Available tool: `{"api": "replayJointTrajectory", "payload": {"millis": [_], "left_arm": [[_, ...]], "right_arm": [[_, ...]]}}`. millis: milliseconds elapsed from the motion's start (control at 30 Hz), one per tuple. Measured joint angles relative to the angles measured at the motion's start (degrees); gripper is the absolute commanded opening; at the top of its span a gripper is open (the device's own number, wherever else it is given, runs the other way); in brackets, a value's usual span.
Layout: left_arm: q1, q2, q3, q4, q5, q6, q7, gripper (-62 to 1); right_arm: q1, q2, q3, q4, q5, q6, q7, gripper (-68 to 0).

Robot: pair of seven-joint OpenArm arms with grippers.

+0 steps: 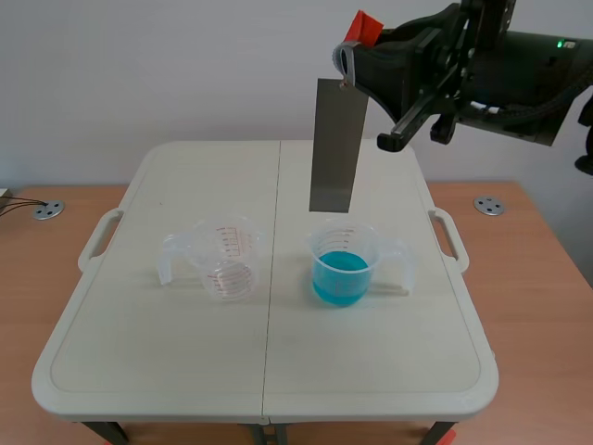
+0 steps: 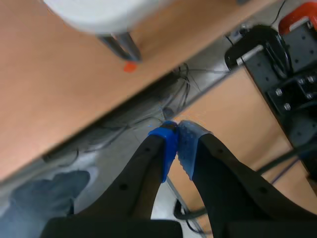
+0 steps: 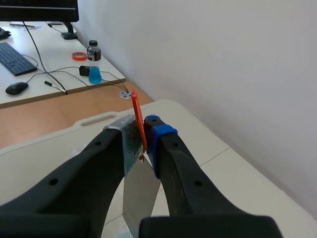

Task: Hold the metal plate by the orange handle, dip it into the blue solution, take it out and point at it, then put the plate back in the beaker on the left.
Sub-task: 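Put the plate into the left beaker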

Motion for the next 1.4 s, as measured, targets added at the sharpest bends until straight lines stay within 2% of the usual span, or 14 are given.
{"api": "replayJointTrajectory", "payload": {"millis": [233,467,867,1067,1400], "left_arm": [[5.6,7.2,0.0,0.0,5.3,0.0,0.0,-59.1],[9.2,10.6,0.0,0.0,6.4,-0.1,0.0,-59.1],[9.1,10.9,0.3,0.0,6.4,0.0,0.0,-59.1],[9.1,10.9,0.3,0.0,6.4,0.0,0.0,-59.1],[9.1,10.9,0.3,0.0,6.4,0.0,0.0,-59.1]], "right_arm": [[3.3,-1.1,0.0,0.0,0.6,0.0,-3.7,-66.0],[5.7,-5.7,0.0,0.0,0.6,0.0,-7.4,-66.0],[8.7,-10.7,-3.6,0.0,0.6,0.0,-11.4,-66.0],[8.9,-13.7,-5.2,-0.3,-1.8,0.0,-12.7,-66.0],[11.8,-18.5,-9.2,-6.6,-4.3,0.0,-13.6,-66.0]]}}
